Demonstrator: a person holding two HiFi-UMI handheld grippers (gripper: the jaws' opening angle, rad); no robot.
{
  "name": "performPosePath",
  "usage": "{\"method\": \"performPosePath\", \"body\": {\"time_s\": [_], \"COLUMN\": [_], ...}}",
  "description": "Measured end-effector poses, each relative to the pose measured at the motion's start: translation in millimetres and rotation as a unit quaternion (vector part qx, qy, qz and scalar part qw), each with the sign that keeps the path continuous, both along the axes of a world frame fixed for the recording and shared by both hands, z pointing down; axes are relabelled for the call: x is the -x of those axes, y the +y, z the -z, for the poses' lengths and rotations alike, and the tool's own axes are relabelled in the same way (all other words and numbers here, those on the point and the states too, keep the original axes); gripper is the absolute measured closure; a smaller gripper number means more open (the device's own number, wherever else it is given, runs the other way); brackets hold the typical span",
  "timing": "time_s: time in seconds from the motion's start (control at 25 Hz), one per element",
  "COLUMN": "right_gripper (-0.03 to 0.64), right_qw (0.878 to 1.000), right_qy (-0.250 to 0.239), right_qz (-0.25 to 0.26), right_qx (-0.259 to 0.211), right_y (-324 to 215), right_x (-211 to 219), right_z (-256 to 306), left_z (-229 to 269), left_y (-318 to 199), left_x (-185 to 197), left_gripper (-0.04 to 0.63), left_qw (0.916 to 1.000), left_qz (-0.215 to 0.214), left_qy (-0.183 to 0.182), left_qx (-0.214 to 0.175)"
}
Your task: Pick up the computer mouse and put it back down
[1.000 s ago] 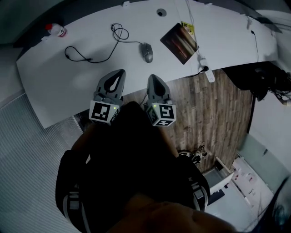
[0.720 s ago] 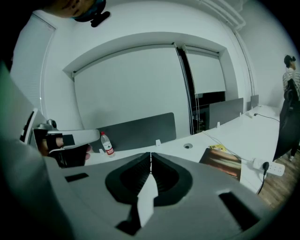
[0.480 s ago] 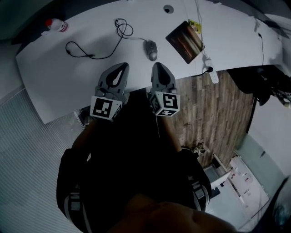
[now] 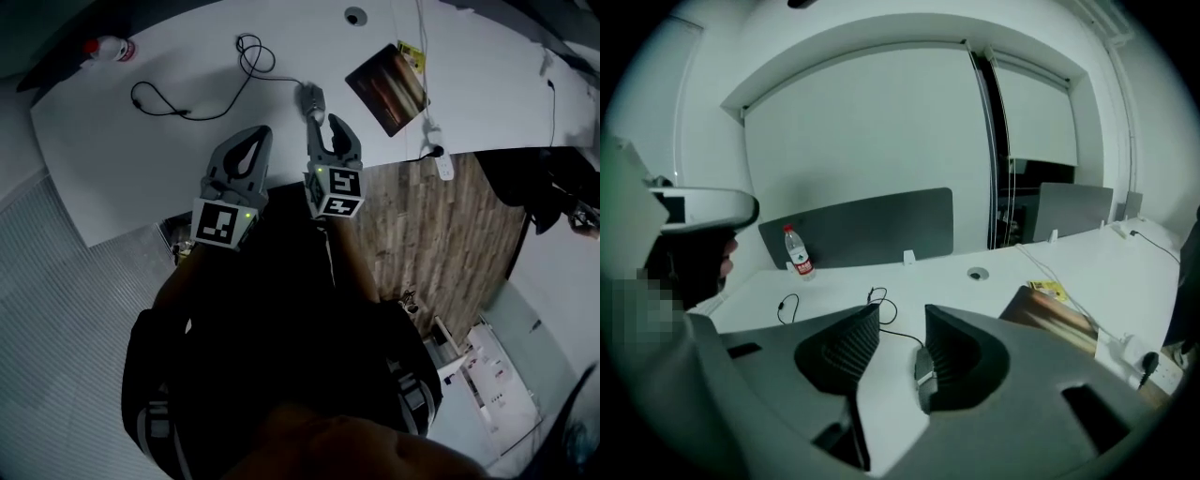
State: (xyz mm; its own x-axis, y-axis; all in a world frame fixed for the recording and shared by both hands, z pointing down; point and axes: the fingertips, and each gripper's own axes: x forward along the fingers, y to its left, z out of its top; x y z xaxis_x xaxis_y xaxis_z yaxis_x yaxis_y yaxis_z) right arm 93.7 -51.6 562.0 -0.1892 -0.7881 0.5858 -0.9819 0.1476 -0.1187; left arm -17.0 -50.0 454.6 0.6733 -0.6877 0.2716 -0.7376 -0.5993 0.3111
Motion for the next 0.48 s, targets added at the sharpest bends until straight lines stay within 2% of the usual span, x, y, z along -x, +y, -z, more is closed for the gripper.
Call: {"method": "performPosePath", "body": {"time_s": [0.48], "right_gripper": [0.359], "right_qw": [0.990], "right_qy": [0.040], "right_qz": [0.023], "right_qx": [0.132], "right_y": [-13.4], "right_x": [-14.6], "right_z": [-113.4], "left_z": [-21.4], "left_y": [-28.2], "left_x": [-14.6], "left_gripper": [0.589], "left_qw": [0.9995], "left_qz": [0.019], "left_qy": [0.007], "left_qx": [0.024]}}
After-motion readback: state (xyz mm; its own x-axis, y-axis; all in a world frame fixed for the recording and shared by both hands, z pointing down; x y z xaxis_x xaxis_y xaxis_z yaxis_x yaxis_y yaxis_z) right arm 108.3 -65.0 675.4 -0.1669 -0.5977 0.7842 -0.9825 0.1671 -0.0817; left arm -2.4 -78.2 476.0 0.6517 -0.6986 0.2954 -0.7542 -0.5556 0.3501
